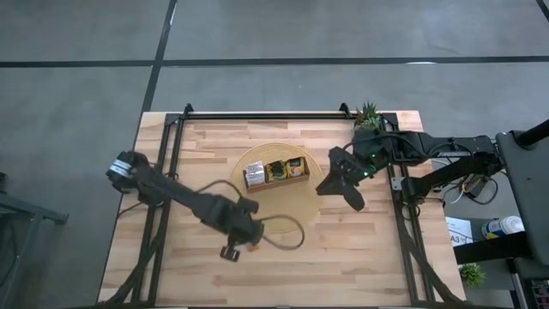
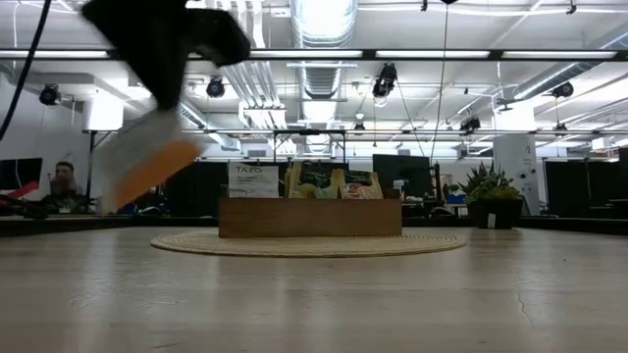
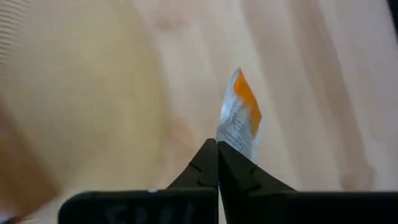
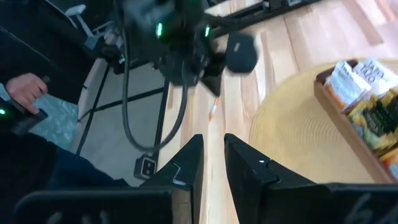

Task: Pick & Place Tea
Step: Put the white tea bag into the left section of the wooden organizer

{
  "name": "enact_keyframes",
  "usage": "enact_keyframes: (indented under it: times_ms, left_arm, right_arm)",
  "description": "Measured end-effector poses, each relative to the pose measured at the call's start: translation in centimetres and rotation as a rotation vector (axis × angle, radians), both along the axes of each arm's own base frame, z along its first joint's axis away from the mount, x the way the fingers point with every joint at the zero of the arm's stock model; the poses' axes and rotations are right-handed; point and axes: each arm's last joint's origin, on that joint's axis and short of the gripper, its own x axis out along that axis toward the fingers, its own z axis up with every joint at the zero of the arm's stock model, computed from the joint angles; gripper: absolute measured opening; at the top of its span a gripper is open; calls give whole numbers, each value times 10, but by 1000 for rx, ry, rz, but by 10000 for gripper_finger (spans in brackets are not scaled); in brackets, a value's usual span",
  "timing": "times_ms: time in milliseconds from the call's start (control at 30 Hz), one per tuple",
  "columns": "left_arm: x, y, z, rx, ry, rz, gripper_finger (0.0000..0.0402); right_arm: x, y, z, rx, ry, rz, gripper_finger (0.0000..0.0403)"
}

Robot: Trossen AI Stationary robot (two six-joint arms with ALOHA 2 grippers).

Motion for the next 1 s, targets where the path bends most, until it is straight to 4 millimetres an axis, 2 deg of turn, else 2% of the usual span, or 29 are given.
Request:
enact_keyframes:
  times_ms: [100, 267, 500, 667, 800, 1000]
  left_arm:
    - [8, 20, 17, 45, -34, 36, 0]
    - [17, 61, 33, 116, -21, 84, 0]
    - [21, 123, 43, 174, 21, 135, 0]
    - [21, 160, 47, 212, 21, 164, 0]
    - [21, 176, 46, 237, 48, 156, 0]
    - [28, 180, 40, 301, 87, 98, 0]
  right_arm:
    - [-2, 3, -2, 10, 31, 3, 65]
    - [-2, 8, -2, 12, 35, 20, 66]
    - [-3, 8, -3, 7, 43, 20, 61]
    - [-3, 7, -5, -12, 48, -1, 64]
    - [-2, 7, -6, -25, 50, -19, 68]
    - [-2, 6, -6, -38, 50, -34, 69]
